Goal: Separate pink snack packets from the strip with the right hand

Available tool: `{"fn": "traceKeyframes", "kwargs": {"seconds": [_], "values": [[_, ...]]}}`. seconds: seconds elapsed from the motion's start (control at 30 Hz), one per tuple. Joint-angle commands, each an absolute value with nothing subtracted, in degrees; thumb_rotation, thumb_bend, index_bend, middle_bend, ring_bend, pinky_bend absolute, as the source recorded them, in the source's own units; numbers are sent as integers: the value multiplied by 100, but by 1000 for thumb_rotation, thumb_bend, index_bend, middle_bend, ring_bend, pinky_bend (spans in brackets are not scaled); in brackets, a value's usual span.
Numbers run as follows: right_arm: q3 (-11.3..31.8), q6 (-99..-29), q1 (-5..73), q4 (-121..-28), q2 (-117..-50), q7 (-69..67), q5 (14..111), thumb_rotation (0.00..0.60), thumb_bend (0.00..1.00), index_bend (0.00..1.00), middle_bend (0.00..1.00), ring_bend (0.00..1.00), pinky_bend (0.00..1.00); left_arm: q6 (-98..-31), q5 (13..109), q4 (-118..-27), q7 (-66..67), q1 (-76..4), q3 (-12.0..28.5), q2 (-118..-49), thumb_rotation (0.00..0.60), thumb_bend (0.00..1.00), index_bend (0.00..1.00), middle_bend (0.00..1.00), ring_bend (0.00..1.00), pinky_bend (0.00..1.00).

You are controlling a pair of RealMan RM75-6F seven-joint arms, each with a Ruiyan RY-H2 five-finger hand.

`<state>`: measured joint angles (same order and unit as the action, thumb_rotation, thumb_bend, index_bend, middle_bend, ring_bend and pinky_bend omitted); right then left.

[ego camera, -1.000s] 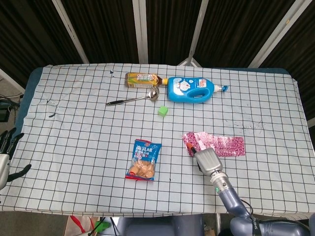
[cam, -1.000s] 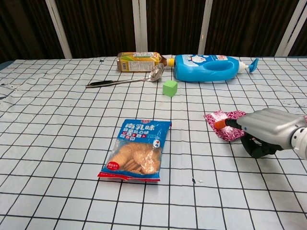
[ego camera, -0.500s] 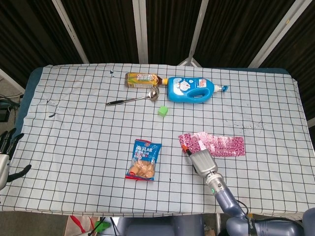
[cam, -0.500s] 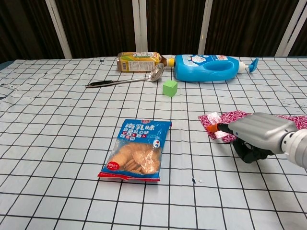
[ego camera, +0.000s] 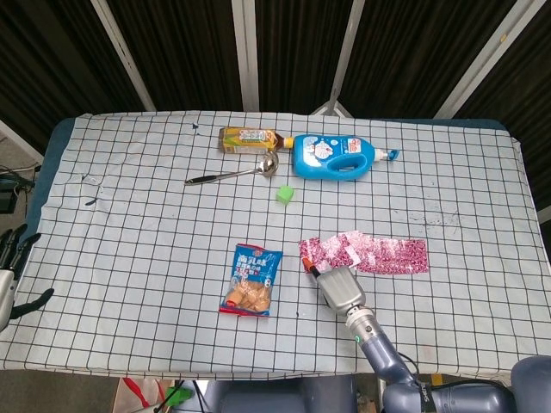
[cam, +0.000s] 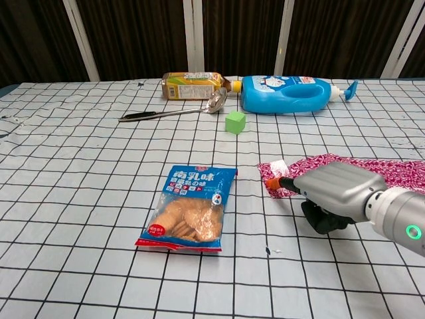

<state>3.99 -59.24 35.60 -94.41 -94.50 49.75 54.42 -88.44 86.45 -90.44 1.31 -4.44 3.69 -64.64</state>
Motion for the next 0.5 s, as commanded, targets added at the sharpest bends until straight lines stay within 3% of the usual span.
{"fn": "traceKeyframes", "kwargs": {"seconds": [0.03, 0.5], "values": [[377, -5999, 3612, -9528, -9502, 5094, 5401, 600, 835, 144, 834, 822, 600, -8841, 8640, -9047, 115, -444, 369, -6456, 600, 275, 133, 17, 0, 116], [435, -6338, 3832, -9903, -9623, 5404, 5216, 600, 835, 144, 836, 824, 600, -8838, 8644, -9034, 2, -441, 369, -6414, 600, 275, 133, 17, 0, 116]]}}
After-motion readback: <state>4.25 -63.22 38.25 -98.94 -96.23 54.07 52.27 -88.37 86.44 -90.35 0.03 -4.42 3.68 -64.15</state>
